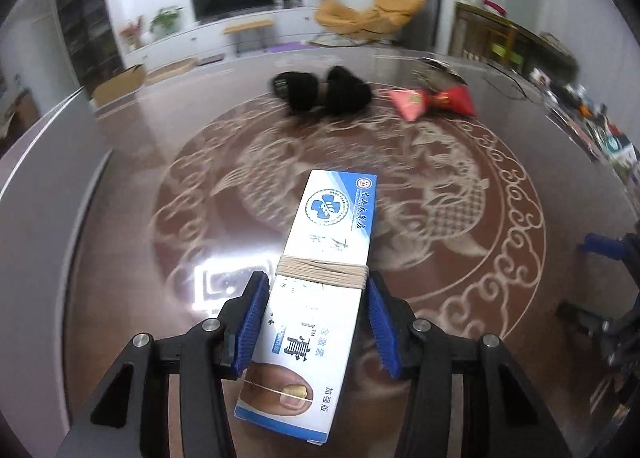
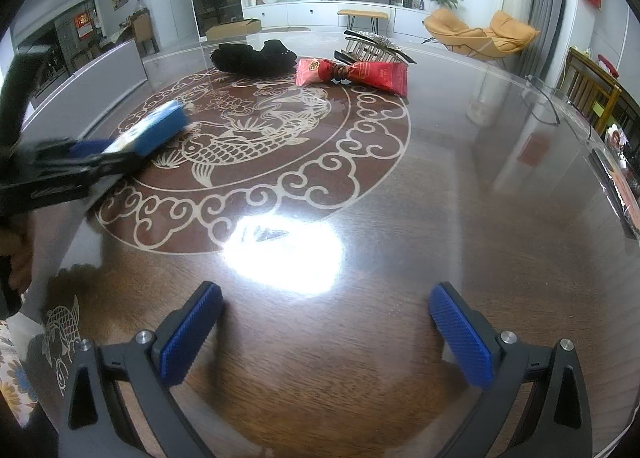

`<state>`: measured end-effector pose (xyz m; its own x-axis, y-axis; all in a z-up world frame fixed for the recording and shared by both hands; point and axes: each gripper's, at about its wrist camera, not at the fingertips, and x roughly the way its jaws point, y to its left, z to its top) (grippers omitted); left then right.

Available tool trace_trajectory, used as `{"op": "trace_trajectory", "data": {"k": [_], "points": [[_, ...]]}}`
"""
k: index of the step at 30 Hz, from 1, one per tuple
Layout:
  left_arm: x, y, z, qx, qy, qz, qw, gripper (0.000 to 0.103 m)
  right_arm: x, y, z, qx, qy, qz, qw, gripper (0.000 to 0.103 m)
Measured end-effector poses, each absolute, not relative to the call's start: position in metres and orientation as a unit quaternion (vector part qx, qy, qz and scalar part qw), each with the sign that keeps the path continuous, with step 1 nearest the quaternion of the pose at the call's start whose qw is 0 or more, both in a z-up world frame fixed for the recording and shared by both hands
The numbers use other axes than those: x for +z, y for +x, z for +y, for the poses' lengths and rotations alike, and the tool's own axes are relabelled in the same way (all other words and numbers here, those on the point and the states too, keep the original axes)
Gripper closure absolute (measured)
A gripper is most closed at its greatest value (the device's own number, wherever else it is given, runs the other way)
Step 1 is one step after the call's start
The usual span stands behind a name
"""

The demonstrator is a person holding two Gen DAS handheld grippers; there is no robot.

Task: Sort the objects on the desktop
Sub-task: 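Reach the left tool to the blue-white nail cream box and grasp it, then grasp the red candy packet with the right tool while the left tool holds the cream box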

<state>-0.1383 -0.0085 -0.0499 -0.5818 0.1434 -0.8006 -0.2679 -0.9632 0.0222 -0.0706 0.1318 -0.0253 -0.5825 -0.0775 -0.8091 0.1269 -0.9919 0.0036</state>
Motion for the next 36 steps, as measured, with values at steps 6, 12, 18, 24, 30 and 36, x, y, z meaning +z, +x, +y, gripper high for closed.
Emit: {"op": "trace_trajectory", "data": {"k": [6, 12, 18, 24, 30, 36], "points": [[-0.057, -0.127, -0.031, 0.895, -0.430, 0.053, 0.104, 0.053, -0.026, -0.070, 0.132, -0.889, 0.454, 0.029, 0.057, 0.000], [-0.057, -0.127, -0.030, 0.895, -0.430, 0.057, 0.102, 0.053, -0.026, -0.070, 0.133, -0.889, 0.454, 0.030, 0.057, 0.000], [-0.058, -0.128, -0.030, 0.895, -0.430, 0.056, 0.102, 0.053, -0.018, -0.102, 0.139, -0.881, 0.460, 0.016, 0.112, 0.000], [-0.058, -0.128, -0.030, 0.895, -0.430, 0.056, 0.102, 0.053, 0.018, -0.206, 0.116, -0.888, 0.434, 0.113, 0.105, 0.001], [-0.058, -0.129, -0.030, 0.895, -0.430, 0.054, 0.103, 0.053, 0.005, -0.282, 0.102, -0.859, 0.461, 0.202, 0.093, 0.001], [-0.057, -0.130, -0.028, 0.895, -0.431, 0.051, 0.104, 0.053, -0.007, -0.269, 0.100, -0.759, 0.559, 0.139, 0.303, 0.017]]}}
